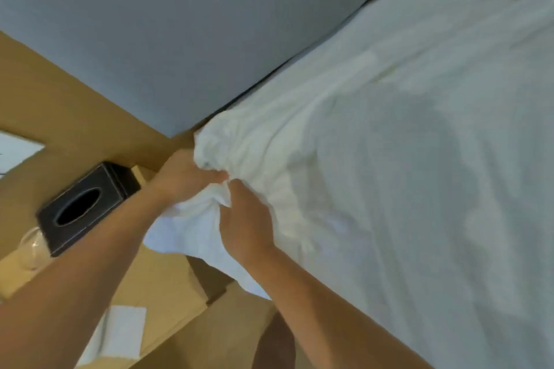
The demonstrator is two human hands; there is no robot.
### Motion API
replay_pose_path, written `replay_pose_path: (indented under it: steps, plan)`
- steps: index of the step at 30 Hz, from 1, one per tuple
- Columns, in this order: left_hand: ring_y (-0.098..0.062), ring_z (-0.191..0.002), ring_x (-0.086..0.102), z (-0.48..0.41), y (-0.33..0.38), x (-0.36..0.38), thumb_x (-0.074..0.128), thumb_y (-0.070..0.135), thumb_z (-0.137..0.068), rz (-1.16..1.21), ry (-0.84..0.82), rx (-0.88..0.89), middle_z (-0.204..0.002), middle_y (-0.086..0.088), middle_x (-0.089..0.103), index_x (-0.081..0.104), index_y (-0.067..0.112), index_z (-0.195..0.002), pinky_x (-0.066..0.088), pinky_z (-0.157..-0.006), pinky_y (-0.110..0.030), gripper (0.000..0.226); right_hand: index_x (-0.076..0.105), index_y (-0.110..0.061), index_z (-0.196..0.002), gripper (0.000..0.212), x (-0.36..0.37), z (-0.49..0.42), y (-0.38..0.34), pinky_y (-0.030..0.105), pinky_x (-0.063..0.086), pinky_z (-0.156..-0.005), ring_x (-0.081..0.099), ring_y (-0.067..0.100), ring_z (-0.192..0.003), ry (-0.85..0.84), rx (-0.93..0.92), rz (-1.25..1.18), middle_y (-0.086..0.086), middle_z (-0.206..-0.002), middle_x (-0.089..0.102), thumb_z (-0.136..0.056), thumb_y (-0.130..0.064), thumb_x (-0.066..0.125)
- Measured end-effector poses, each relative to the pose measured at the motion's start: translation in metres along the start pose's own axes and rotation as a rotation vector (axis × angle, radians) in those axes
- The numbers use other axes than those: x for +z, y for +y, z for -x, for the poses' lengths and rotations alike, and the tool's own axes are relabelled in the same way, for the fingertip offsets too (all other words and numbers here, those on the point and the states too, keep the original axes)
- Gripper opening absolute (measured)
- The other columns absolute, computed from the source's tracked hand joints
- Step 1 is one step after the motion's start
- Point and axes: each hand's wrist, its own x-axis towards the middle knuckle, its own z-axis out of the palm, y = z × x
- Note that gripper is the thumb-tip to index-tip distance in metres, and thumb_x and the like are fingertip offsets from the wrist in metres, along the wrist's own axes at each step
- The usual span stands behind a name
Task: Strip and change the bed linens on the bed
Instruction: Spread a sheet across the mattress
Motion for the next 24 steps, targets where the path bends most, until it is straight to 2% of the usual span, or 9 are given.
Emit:
replay_pose_path:
  steps: [2, 5, 8, 10, 14, 17, 19, 22, 24]
  plan:
    - [-0.016, -0.089, 0.065, -0.032, -0.022, 0.024, 0.075, 0.022, -0.080, -0.143, -0.064, -0.044, -0.094, -0.004, 0.070, 0.067, 0.012, -0.091, 0.050, -0.075, -0.027, 0.017, 0.052, -0.013, -0.126, 0.032, 0.014, -0.020, 0.030, 0.026, 0.028, -0.108, 0.046, 0.016, -0.123, -0.040, 0.106, 0.003, 0.002, -0.130, 0.054, -0.102, -0.026, 0.035]
    - [-0.025, -0.100, 0.062, -0.072, -0.044, 0.057, 0.072, 0.030, -0.081, -0.162, -0.150, -0.080, -0.106, -0.006, 0.067, 0.065, 0.011, -0.107, 0.050, -0.087, -0.036, 0.032, 0.045, -0.012, -0.126, 0.033, 0.020, -0.041, 0.067, 0.029, 0.035, -0.095, 0.053, 0.025, -0.115, -0.083, 0.193, 0.255, 0.007, -0.122, 0.058, -0.102, -0.031, 0.033]
    - [-0.019, -0.086, 0.063, -0.085, -0.046, 0.052, 0.072, 0.025, -0.081, -0.080, -0.043, 0.009, -0.087, 0.001, 0.065, 0.067, 0.013, -0.094, 0.049, -0.074, -0.028, 0.017, 0.045, -0.012, -0.104, 0.016, 0.026, -0.057, 0.055, 0.032, 0.040, -0.078, 0.060, 0.031, -0.095, 0.038, 0.190, 0.141, 0.011, -0.097, 0.062, -0.100, -0.025, 0.037]
    - [-0.008, -0.070, 0.059, -0.091, -0.036, 0.024, 0.073, 0.020, -0.079, 0.019, 0.063, 0.073, -0.075, 0.010, 0.062, 0.066, 0.018, -0.084, 0.045, -0.062, -0.020, 0.009, 0.045, -0.010, -0.099, 0.011, 0.032, -0.072, 0.025, 0.029, 0.038, -0.072, 0.059, 0.030, -0.087, 0.170, 0.059, 0.075, 0.007, -0.085, 0.056, -0.099, -0.020, 0.040]
    - [0.005, -0.055, 0.060, -0.118, -0.001, -0.059, 0.073, 0.013, -0.076, 0.091, 0.186, 0.162, -0.052, 0.017, 0.061, 0.062, 0.022, -0.064, 0.046, -0.051, -0.011, 0.019, 0.047, -0.012, -0.094, 0.006, 0.033, -0.124, -0.039, 0.019, 0.032, -0.060, 0.048, 0.016, -0.070, 0.315, -0.110, -0.089, -0.010, -0.072, 0.044, -0.097, -0.017, 0.045]
    - [-0.015, -0.074, 0.065, -0.145, -0.001, -0.075, 0.077, 0.031, -0.071, -0.143, 0.114, 0.100, -0.071, 0.005, 0.069, 0.066, 0.021, -0.075, 0.055, -0.066, -0.030, 0.016, 0.050, -0.008, -0.108, 0.019, 0.038, -0.152, -0.041, 0.030, 0.042, -0.078, 0.057, 0.024, -0.089, 0.201, -0.036, -0.043, 0.005, -0.095, 0.061, -0.098, -0.022, 0.043]
    - [-0.024, -0.088, 0.063, -0.157, -0.019, -0.054, 0.076, 0.048, -0.070, -0.382, 0.033, -0.004, -0.091, -0.003, 0.069, 0.066, 0.020, -0.095, 0.053, -0.080, -0.040, 0.038, 0.047, -0.007, -0.120, 0.030, 0.042, -0.154, -0.015, 0.033, 0.039, -0.087, 0.056, 0.030, -0.105, 0.048, 0.069, 0.135, 0.012, -0.115, 0.061, -0.099, -0.027, 0.042]
    - [-0.027, -0.111, 0.054, -0.169, -0.047, -0.006, 0.071, 0.056, -0.074, -0.562, -0.027, -0.094, -0.121, -0.006, 0.056, 0.049, 0.013, -0.125, 0.047, -0.088, -0.040, 0.070, 0.050, -0.010, -0.114, 0.035, 0.040, -0.145, 0.031, 0.029, 0.038, -0.078, 0.057, 0.028, -0.103, -0.071, 0.162, 0.266, 0.008, -0.108, 0.062, -0.096, -0.040, 0.044]
    - [-0.031, -0.123, 0.041, -0.173, -0.057, 0.020, 0.069, 0.050, -0.078, -0.606, 0.091, -0.061, -0.133, -0.011, 0.043, 0.035, 0.012, -0.136, 0.039, -0.098, -0.043, 0.077, 0.051, -0.014, -0.111, 0.040, 0.027, -0.141, 0.056, 0.027, 0.036, -0.074, 0.059, 0.024, -0.097, 0.041, 0.200, 0.318, 0.003, -0.100, 0.064, -0.091, -0.049, 0.049]
